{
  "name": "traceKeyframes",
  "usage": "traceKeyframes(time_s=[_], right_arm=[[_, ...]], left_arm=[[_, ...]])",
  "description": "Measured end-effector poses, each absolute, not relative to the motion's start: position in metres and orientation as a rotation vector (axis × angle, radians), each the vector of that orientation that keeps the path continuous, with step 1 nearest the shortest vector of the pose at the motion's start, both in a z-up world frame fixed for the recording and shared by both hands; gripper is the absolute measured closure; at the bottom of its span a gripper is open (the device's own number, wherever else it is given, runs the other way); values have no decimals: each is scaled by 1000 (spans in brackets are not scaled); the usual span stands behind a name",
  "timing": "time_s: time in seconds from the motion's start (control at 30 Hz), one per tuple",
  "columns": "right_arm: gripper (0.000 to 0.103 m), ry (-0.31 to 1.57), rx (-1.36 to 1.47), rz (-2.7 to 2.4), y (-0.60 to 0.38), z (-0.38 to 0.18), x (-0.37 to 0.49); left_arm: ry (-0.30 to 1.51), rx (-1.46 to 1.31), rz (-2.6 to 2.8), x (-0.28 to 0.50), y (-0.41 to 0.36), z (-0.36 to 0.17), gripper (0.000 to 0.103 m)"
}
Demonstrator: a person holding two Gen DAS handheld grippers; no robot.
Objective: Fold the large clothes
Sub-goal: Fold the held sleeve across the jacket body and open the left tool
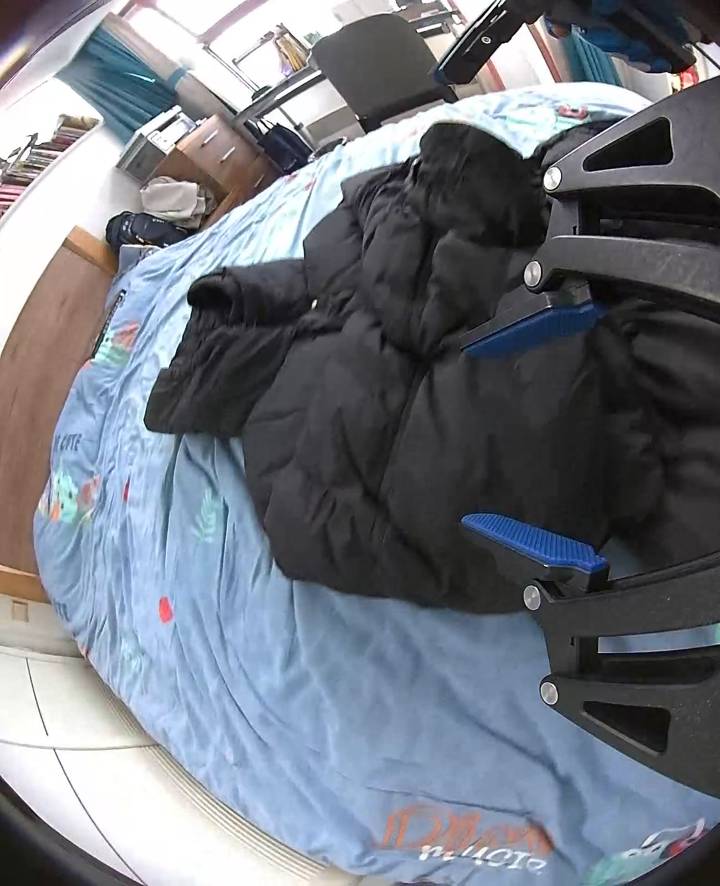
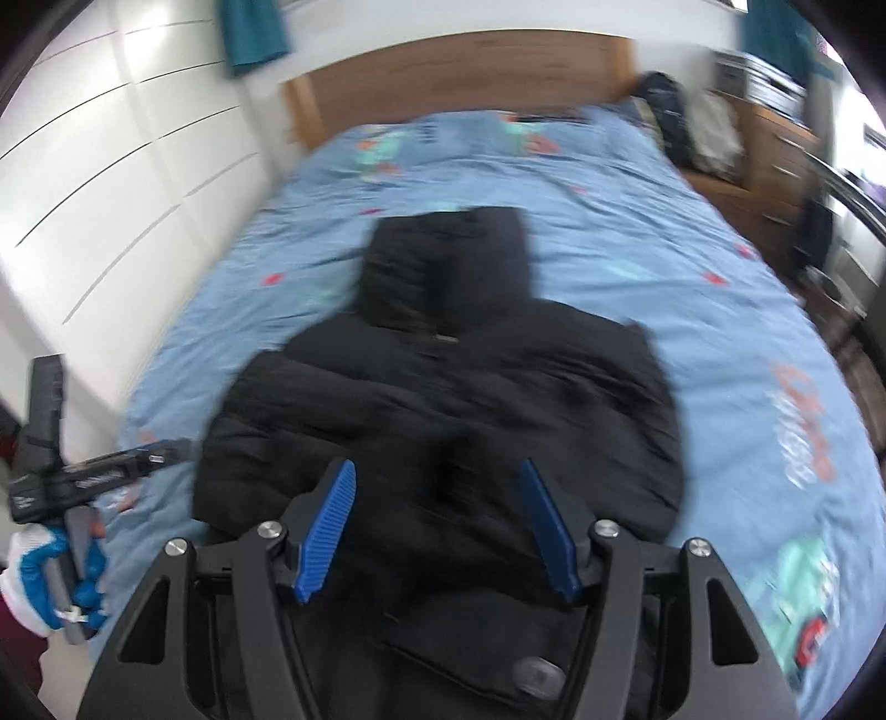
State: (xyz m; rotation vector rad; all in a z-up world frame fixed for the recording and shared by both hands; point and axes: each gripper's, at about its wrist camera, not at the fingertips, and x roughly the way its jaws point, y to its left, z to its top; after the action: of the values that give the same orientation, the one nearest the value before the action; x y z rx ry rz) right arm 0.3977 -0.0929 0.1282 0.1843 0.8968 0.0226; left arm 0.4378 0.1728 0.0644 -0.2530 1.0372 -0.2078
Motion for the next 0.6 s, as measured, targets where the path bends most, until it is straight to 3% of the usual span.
traceKeyframes(time_s=[0.23,0.6], right_arm=[[42,972,86,124,-32,77,456],[42,1134,42,59,-77,-23,438]], left_arm=[[1067,-224,-235,457,161,28,46],[1110,-214,-204,446,144,-52,41]])
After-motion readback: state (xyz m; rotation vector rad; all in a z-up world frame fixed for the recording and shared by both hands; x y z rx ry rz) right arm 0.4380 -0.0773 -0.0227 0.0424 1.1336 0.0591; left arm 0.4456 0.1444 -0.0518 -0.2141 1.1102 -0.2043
